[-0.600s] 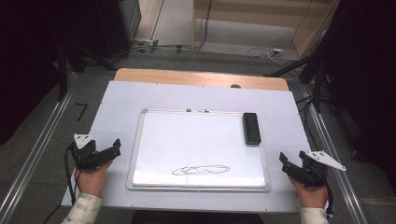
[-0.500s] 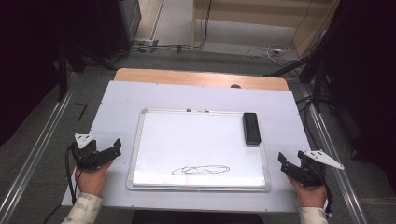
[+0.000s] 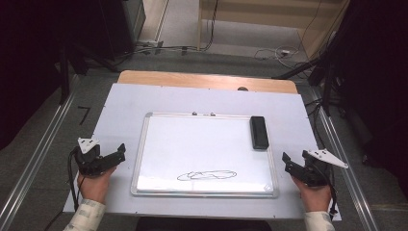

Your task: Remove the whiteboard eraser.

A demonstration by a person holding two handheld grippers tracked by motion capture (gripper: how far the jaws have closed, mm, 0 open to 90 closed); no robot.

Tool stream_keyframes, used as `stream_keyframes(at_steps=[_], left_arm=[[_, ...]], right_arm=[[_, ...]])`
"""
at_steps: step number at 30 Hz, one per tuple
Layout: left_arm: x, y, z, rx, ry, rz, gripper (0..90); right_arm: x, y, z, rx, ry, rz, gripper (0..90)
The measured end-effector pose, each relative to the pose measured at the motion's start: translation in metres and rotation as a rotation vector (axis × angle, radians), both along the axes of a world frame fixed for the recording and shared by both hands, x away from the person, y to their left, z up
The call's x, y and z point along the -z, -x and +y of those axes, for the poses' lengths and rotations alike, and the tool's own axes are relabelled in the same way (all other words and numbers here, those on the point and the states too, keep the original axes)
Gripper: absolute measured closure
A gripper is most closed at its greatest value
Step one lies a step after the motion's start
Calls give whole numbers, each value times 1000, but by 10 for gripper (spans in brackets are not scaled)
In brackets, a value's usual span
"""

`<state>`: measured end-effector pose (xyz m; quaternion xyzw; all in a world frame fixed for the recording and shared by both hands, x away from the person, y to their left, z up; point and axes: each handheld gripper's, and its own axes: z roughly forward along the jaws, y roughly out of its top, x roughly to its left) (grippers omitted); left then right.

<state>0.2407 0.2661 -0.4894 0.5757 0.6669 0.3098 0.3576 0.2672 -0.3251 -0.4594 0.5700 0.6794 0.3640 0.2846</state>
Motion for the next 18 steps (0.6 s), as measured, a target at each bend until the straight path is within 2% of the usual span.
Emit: stream_keyframes(at_steps=[18], left_arm=[[1, -1, 1, -3, -1, 6, 52]], right_arm=[[-2, -20, 18, -39, 15, 5, 203]])
